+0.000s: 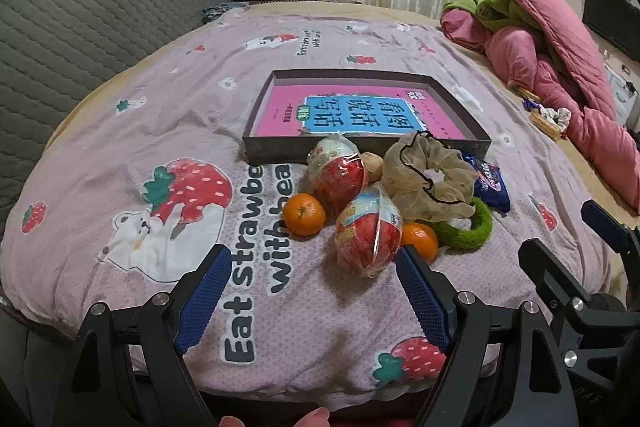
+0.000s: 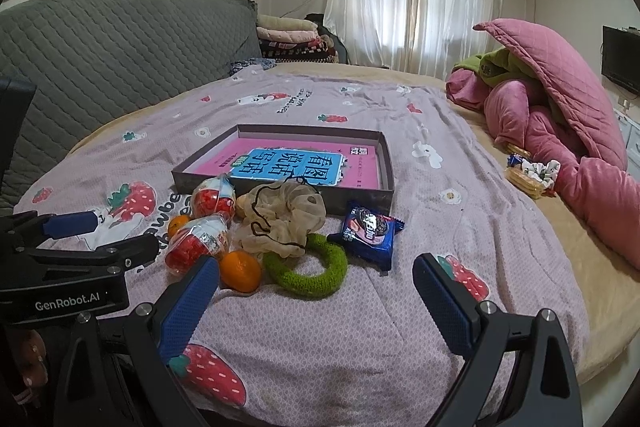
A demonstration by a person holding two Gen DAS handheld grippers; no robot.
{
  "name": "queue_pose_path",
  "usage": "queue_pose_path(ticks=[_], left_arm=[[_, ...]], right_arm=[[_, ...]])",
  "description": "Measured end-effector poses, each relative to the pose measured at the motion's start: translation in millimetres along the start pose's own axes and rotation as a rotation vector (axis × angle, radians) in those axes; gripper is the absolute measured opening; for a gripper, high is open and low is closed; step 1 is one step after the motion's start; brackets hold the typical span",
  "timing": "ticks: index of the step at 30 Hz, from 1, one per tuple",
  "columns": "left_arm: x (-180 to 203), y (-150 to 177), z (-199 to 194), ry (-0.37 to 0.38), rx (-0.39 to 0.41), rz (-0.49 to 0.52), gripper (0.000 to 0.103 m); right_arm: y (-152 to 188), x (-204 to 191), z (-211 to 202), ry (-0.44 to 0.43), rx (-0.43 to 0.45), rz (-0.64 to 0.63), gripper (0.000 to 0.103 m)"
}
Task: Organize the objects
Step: 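Move left tool to the wrapped red egg while right tool approaches the green ring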
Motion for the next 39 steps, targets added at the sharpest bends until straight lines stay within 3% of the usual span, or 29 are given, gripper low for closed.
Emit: queue_pose_path(ticks=[19,39], left_arm=[[0,-2,-11,0.024,0.024,0.006,0.085],[5,6,29,0.103,-0.047,0.021,0.085]], right_arm=[[-5,5,-12,0.017,0.024,0.011,0.098],[17,18,30,-0.009,-0.077,0.04,0.098]])
Point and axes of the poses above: each gripper's, at about its wrist camera, not at the fingertips, and z roughly the way its jaws point, x to its right, y to its underside, the point moved 3 cm from there along z, roughly the way its jaws point, and after that the axes turned 8 degrees about -z, right-handed, at the moved point
